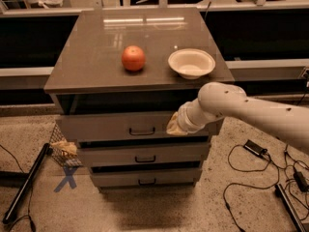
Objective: Close top drawer
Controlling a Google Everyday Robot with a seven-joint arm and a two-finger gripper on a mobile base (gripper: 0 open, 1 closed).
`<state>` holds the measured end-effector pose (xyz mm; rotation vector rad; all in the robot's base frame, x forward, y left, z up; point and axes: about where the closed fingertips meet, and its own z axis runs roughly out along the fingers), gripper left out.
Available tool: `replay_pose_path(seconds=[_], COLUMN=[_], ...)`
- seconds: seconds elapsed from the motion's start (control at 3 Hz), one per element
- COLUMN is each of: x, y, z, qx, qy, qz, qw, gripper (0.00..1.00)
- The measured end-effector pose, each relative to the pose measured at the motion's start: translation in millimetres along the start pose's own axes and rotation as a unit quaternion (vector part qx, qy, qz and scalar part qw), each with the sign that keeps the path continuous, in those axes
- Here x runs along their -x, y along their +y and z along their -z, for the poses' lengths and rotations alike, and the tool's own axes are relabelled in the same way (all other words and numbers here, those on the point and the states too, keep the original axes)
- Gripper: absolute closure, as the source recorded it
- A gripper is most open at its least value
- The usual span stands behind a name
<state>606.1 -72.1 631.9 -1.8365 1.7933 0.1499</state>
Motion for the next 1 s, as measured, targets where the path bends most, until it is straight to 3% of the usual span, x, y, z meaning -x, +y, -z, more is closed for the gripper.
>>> replay_pose_path(seconds=[0.33, 1.0], x=[-17.4, -24.0], y=[-20.4, -21.0], z=[-13.0, -13.9], qx=[0.012, 0.014], qy=[0.008, 0.008], qz=[-0.002, -0.003], qw=[0.9999, 0.9999], gripper=[1.0, 1.0])
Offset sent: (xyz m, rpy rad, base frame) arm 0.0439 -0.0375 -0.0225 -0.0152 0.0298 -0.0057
